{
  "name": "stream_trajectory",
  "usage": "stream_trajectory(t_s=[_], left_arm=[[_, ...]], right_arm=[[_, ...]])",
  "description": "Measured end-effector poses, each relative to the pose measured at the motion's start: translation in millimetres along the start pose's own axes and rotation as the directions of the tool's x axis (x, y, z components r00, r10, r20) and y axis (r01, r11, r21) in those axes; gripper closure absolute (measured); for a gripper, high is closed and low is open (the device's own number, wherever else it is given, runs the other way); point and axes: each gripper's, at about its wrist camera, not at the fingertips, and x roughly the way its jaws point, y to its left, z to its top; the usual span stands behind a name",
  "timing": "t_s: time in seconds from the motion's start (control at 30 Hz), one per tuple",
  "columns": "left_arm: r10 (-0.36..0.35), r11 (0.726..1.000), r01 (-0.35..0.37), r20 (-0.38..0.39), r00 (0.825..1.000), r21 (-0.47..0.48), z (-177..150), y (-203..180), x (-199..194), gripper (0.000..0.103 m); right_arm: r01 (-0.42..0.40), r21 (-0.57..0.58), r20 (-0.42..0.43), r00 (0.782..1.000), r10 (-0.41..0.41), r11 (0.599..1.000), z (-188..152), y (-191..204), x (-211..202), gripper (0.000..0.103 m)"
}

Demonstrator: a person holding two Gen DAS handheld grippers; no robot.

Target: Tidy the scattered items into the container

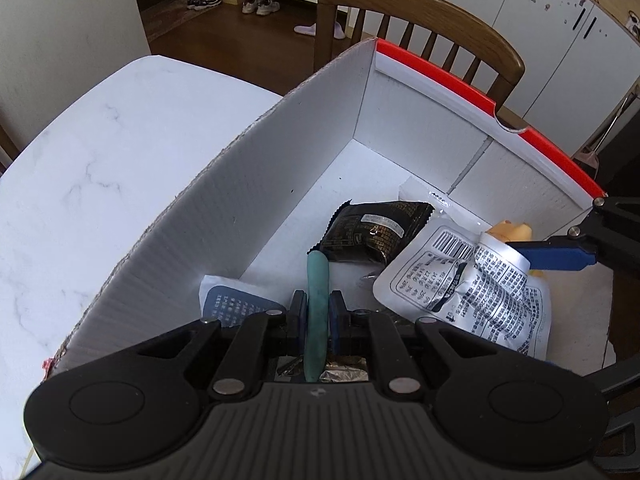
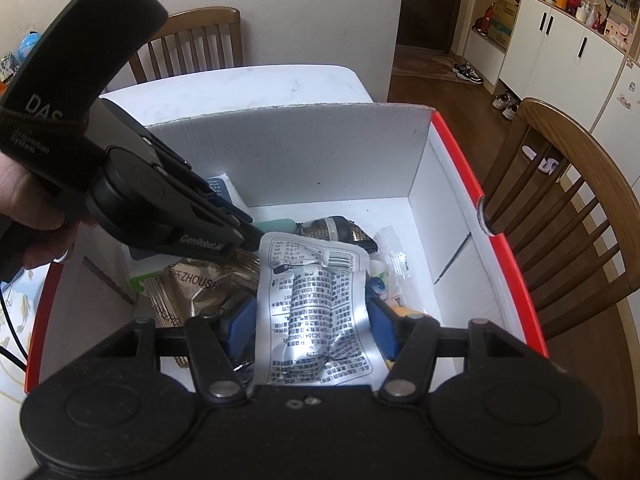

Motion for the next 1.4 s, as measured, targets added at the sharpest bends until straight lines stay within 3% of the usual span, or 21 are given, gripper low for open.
stream_trajectory(t_s=[0.3,0.37,0.53,0.6,1.2,1.4], left_arm=[[-0.011,0.997,0.011,0.002,1.0,-0.071,2,8,-4,0.09],[-0.016,0.997,0.017,0.011,1.0,-0.078,1,10,-8,0.085],[-0.02,0.997,0.025,0.062,0.998,-0.077,-3,7,-22,0.034],[-0.003,0.997,0.009,0.082,0.997,-0.078,-4,5,-28,0.028],[0.017,0.993,0.006,0.198,0.98,-0.116,-28,-4,-82,0.028],[0.055,0.994,-0.03,0.237,0.97,-0.11,-46,-15,-105,0.025]], right_arm=[[0.007,-0.009,-0.001,1.0,-0.008,1.0,-1,0,1,0.042],[0.007,-0.01,-0.001,1.0,-0.007,1.0,-1,0,2,0.042],[0.012,-0.027,-0.004,1.0,-0.012,1.0,-1,1,2,0.042],[0.004,-0.026,-0.008,1.0,-0.004,1.0,-2,0,2,0.042],[-0.039,-0.045,0.074,0.996,0.043,0.998,-3,2,-40,0.039],[-0.056,-0.043,0.115,0.992,0.06,0.998,-6,5,-61,0.039]])
